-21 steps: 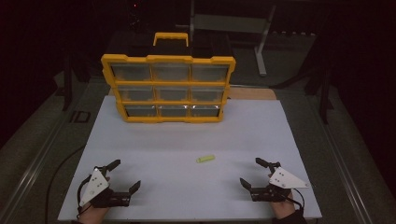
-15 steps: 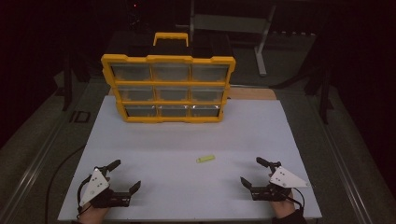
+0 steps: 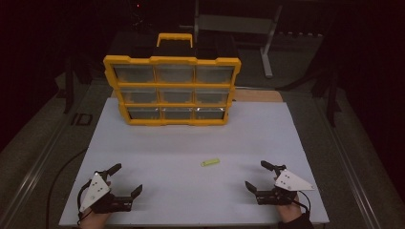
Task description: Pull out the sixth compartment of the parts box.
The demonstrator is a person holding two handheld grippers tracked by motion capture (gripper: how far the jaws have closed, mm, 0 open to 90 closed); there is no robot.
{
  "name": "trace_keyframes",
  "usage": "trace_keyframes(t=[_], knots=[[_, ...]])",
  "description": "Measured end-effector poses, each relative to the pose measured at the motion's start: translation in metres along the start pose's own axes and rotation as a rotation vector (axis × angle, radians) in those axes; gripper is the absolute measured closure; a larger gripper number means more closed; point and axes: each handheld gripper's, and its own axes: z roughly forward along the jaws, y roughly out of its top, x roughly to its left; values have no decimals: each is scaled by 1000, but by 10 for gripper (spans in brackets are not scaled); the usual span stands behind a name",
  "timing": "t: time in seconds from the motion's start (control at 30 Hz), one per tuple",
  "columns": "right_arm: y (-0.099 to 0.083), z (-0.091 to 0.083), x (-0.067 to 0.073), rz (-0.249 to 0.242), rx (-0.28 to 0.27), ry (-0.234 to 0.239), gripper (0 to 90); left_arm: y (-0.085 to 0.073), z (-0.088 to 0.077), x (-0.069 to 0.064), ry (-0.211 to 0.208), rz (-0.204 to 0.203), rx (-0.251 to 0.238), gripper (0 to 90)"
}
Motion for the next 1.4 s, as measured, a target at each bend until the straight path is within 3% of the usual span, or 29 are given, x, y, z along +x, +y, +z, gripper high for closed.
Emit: trace_keyframes(t=[0.17,0.43,0.63,0.93,1.07,1.4], knots=[[4,0,3,-23,-1,-11,97,0,0,0,-9,-1,-4,0],[6,1,4,-8,8,4,97,0,0,-1,-8,0,-5,0],[14,-1,6,-11,-16,6,97,0,0,0,-3,-4,-3,0],[40,-10,7,-49,-43,-34,97,0,1,-1,-8,-1,-2,0],[53,-12,5,-72,-20,-22,96,0,2,-1,-7,-3,-4,0],[86,-13,-6,-123,-80,-18,89,0,2,-1,-8,1,-2,0]])
